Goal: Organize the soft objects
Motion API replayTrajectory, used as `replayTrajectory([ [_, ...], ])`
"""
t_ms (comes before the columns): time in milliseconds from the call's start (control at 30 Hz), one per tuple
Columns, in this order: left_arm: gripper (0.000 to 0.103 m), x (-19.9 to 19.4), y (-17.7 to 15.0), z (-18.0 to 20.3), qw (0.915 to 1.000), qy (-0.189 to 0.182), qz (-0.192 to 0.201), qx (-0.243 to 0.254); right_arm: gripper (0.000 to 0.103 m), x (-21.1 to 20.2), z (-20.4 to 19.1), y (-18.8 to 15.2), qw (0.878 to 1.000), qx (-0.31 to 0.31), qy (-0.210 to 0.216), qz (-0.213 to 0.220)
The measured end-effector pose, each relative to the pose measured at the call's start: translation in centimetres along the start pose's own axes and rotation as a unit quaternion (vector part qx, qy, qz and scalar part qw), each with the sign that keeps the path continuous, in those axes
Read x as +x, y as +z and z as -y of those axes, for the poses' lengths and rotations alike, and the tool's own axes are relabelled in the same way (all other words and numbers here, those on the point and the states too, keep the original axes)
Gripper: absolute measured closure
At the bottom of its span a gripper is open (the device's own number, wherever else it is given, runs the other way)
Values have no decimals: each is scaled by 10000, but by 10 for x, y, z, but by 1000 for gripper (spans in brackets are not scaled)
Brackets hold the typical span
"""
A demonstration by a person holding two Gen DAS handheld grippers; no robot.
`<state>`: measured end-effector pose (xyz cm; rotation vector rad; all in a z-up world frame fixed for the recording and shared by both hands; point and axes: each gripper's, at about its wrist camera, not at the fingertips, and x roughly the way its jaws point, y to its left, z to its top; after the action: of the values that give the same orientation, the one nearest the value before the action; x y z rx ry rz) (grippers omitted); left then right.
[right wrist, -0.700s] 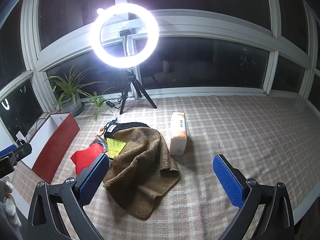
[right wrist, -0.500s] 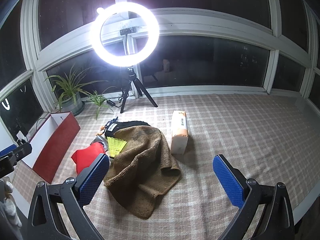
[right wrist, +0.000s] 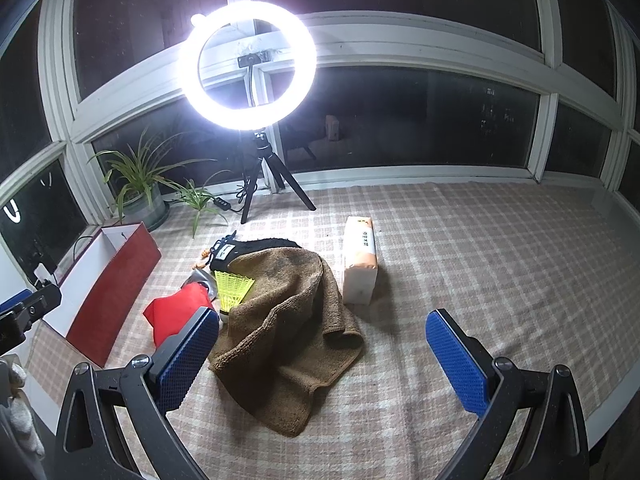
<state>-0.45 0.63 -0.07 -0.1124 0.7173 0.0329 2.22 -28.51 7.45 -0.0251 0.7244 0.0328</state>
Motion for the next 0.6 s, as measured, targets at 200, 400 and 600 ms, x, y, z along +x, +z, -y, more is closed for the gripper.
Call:
replayTrajectory([
  [200, 1, 0, 0, 0, 10000, -12, -2, 2, 1, 0, 0, -1, 10000, -1, -5, -2],
  [400, 1, -1, 0, 1, 10000, -5, 5, 7, 1, 0, 0, -3, 10000, 11, -14, 1],
  [600, 1, -1, -1, 1, 10000, -12, -5, 6, 1, 1, 0, -4, 10000, 26, -8, -23],
])
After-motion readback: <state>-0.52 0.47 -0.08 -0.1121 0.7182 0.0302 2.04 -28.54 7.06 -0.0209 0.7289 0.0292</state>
